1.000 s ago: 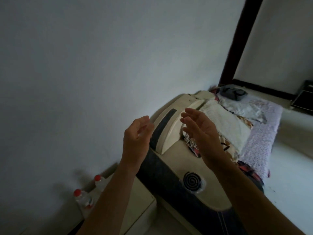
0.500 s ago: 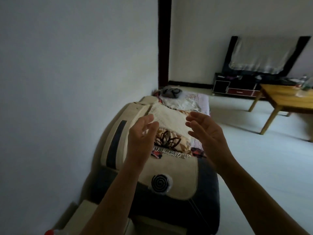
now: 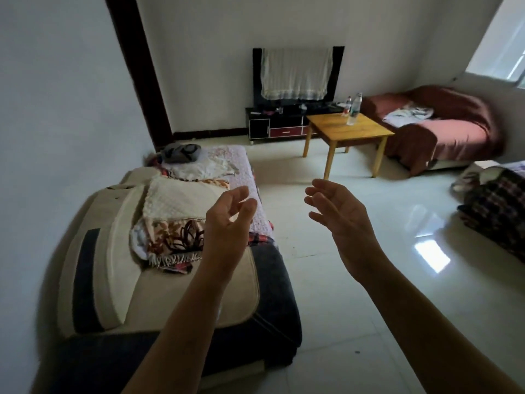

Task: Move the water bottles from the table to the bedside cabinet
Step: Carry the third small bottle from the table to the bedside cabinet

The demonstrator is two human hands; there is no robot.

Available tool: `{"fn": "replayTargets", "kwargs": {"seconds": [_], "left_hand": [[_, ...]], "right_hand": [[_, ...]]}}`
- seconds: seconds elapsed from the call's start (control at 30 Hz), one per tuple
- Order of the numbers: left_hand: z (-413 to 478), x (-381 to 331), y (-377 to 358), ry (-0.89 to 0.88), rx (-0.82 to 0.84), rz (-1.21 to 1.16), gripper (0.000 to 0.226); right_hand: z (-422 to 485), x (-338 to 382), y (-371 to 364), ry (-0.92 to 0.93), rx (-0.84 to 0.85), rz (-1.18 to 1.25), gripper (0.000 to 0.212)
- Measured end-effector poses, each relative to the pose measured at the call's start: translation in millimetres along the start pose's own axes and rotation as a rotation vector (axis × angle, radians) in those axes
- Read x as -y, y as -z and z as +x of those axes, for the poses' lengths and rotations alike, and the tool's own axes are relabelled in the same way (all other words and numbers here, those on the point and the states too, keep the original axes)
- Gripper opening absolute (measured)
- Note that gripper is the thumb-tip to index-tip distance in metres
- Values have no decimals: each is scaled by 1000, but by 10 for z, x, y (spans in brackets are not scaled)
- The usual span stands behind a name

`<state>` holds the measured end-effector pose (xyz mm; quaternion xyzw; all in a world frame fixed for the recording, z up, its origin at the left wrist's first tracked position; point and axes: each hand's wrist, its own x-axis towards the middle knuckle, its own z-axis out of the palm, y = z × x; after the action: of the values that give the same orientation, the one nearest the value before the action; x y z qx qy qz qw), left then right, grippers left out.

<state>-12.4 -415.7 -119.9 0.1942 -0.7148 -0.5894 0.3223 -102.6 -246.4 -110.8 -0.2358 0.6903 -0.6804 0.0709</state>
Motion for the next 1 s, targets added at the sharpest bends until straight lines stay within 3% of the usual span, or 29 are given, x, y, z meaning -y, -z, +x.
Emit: {"fn": "replayTargets", "kwargs": {"seconds": [0.2, 0.33, 0.53, 0.83, 1.0], "left_hand": [[-114, -168, -726, -30, 93, 20, 51], [-200, -288, -1299, -21, 135, -8, 32], [-368, -532, -2281, -36, 230, -20, 29], [-257, -603, -3373, -72, 285, -74, 23], [34, -447, -3806, -36, 317, -154, 21]], "right_hand": [[62, -30, 571, 12, -77, 14, 62], [99, -34, 1195, 33, -116, 36, 61], [211, -32, 2282, 55, -208, 92, 31], [277, -219, 3221, 21, -313, 55, 63], [506, -425, 3504, -30, -356, 19, 49]]}}
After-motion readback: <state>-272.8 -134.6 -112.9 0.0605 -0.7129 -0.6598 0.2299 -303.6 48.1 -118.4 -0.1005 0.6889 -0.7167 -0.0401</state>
